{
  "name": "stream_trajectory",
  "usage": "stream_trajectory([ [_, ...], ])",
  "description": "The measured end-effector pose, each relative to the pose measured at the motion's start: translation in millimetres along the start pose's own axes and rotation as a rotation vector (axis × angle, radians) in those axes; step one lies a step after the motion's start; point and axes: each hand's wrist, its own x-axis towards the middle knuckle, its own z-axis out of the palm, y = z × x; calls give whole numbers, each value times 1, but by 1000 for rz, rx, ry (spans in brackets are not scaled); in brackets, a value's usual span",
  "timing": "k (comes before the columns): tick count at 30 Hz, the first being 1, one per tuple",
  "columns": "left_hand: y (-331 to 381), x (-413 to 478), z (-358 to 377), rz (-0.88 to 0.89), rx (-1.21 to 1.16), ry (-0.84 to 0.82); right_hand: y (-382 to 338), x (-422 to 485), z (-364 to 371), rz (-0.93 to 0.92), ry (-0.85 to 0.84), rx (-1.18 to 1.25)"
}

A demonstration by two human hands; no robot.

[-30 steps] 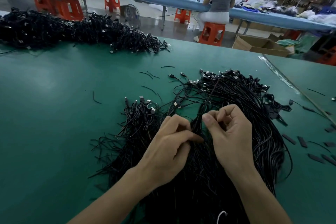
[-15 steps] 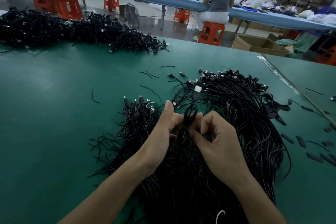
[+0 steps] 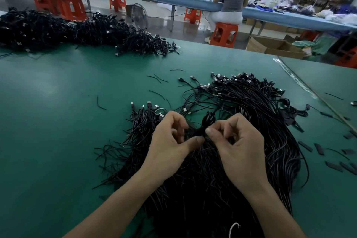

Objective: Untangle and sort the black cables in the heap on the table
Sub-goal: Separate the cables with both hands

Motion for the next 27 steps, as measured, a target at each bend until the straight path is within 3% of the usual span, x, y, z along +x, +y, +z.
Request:
stream_trajectory([
  [4,0,-3,5,-89,-79,-104,-4,0,1,-38,-18,78],
  [10,4,2,0,-257,-386,-149,1,-8,6,-4,-128,79],
  [15,-1,5,-4,-219,-223,-219,10,-7,6,69,-173,25],
  [18,-6,9,-9,-203,-170,-250,23,-2,3,207,-270,7],
  [20,-12,15,-15,-214,-76,-196,38,1,-3,327,-312,-45],
  [23,-21,32,-32,-169,106,-13,70,3,-20,422,-262,-413],
  [27,-35,55,-54,-45,454,282,94,-1,-28,567,-327,-792],
])
